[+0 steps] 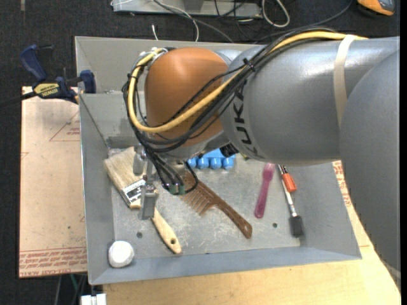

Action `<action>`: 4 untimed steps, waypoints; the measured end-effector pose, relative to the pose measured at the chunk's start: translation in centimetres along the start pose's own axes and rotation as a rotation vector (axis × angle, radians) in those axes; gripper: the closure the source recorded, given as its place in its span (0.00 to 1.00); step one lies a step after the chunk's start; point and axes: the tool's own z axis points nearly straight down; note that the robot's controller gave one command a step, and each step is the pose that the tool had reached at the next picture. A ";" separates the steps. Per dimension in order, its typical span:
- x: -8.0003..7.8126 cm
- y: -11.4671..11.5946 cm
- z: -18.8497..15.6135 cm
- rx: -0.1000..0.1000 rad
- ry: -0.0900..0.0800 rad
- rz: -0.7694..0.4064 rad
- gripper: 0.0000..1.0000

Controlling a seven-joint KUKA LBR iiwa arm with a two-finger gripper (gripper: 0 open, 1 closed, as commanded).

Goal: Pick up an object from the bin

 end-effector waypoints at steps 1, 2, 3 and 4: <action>-0.2 -0.2 -0.5 -0.002 -0.007 0.006 0.00; -5.9 0.9 14.2 -0.006 -0.012 0.074 0.00; -5.9 0.9 6.6 -0.012 -0.023 0.193 0.00; -3.2 0.8 12.1 -0.006 -0.007 0.205 0.00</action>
Offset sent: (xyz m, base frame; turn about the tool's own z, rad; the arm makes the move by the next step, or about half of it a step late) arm 0.0580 0.0079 -0.1504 0.0804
